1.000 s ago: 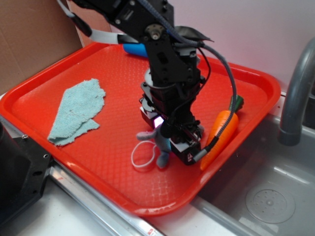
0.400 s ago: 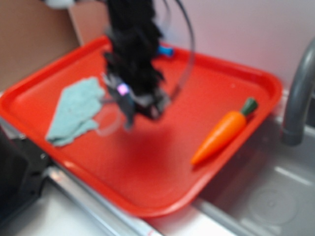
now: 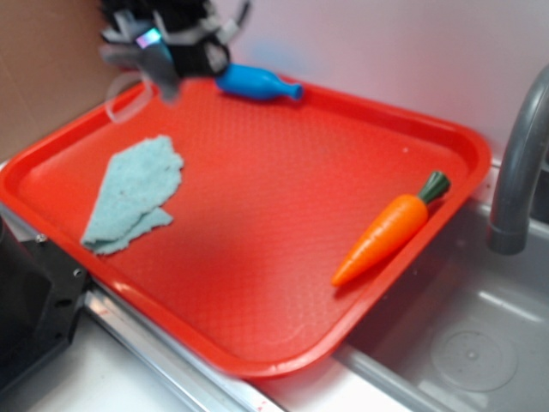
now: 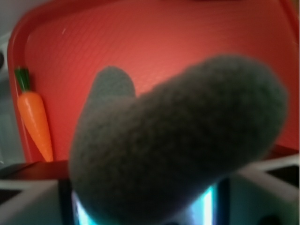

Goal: Grab the gray animal.

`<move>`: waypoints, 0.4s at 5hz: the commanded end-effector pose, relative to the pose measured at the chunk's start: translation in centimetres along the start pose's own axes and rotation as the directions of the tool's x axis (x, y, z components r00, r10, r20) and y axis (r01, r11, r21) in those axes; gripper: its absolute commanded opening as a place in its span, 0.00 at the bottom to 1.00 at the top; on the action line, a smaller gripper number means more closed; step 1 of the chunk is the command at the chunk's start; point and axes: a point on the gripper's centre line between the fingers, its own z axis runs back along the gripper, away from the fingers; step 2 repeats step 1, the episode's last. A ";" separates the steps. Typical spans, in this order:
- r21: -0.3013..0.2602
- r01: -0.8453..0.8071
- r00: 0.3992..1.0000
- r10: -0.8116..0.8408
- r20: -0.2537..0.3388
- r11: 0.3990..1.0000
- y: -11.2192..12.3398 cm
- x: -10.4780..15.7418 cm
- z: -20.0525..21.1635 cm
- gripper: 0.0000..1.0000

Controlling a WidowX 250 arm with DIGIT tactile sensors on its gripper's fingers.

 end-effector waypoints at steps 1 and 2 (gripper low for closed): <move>-0.018 -0.151 0.982 0.152 0.111 0.988 3.2 -1.3 4.4 0.00; -0.018 -0.151 0.982 0.152 0.111 0.988 3.2 -1.3 4.4 0.00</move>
